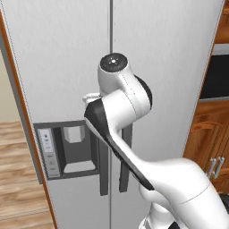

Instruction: Open the freezer door, pick up the ice cube tray from the freezer, and place it on the dining counter.

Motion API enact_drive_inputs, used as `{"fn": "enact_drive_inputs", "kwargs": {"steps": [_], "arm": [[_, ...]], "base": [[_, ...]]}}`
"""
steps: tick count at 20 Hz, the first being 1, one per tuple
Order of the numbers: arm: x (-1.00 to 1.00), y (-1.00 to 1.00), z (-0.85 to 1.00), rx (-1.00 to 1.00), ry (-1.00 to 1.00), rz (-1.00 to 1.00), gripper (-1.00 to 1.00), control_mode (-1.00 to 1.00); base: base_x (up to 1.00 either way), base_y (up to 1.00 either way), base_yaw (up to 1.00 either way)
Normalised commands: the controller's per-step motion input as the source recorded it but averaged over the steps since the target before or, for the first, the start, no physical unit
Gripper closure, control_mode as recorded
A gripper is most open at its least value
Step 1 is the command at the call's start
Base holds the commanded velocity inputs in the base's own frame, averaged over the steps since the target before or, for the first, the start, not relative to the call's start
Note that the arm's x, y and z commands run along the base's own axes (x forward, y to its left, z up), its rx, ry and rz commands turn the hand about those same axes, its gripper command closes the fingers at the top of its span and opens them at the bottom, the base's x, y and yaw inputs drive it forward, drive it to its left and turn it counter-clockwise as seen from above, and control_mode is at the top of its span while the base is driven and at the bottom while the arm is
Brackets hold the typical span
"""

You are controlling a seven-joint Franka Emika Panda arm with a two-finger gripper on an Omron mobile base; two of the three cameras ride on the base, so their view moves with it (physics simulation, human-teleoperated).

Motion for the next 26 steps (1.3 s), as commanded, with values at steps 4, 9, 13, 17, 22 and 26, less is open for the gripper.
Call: {"fn": "enact_drive_inputs", "kwargs": {"steps": [4, 9, 13, 17, 22, 26], "arm": [[0.51, 0.23, -0.11, 0.00, -0.10, -0.04, -1.00, -1.00], [0.05, 0.07, -0.17, 0.00, -0.01, 0.00, -1.00, -1.00], [-0.03, 0.02, -0.28, 0.00, 0.00, 0.00, -1.00, -1.00], [0.01, 0.01, -0.55, 0.00, -0.06, 0.00, -1.00, -1.00], [0.13, 0.00, -0.74, 0.00, -0.12, 0.02, -1.00, -1.00], [0.32, 0.00, -0.41, 0.05, -0.06, 0.03, -1.00, -1.00]], "base": [[0.00, 0.00, 0.00], [0.00, 0.00, 0.00], [0.00, 0.00, 0.00], [0.00, 0.00, 0.00], [0.00, 0.00, 0.00], [0.00, 0.00, 0.00]]}}
